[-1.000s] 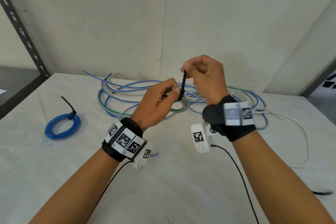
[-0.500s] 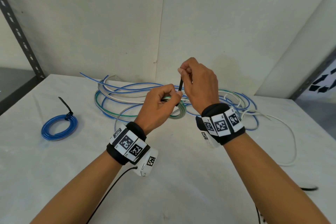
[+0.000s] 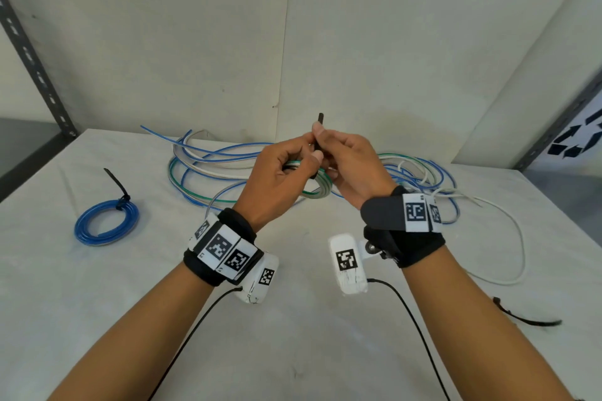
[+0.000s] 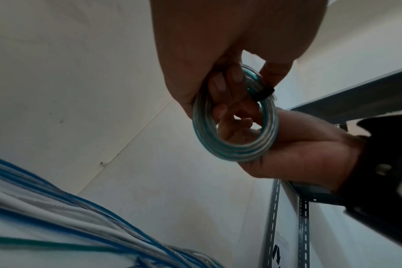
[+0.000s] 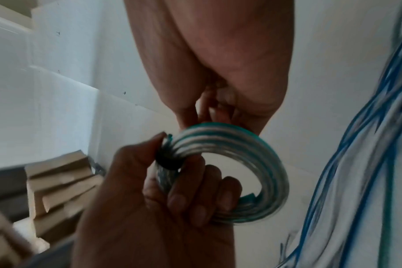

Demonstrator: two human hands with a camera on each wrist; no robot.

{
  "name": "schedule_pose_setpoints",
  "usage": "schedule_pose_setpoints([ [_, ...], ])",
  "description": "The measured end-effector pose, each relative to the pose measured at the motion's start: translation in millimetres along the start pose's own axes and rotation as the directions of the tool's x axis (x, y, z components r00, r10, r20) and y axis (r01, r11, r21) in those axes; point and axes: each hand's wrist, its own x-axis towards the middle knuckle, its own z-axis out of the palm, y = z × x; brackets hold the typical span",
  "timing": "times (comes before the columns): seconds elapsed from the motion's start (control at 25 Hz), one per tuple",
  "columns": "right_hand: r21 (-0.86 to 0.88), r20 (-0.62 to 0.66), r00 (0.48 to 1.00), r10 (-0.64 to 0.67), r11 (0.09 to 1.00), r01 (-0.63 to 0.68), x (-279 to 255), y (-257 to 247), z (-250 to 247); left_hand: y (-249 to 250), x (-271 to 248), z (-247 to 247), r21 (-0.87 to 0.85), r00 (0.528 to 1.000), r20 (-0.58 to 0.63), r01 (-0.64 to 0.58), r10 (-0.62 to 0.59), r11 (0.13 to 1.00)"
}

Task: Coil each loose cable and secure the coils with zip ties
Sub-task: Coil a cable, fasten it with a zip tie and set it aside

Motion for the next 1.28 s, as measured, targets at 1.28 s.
schedule_pose_setpoints([
  [1.28, -0.635, -0.057, 0.908, -0.416, 0.717, 0.288, 13, 16, -3, -2, -6, 4, -0.123, 0.944, -0.188, 0.251, -0.271, 0.96],
])
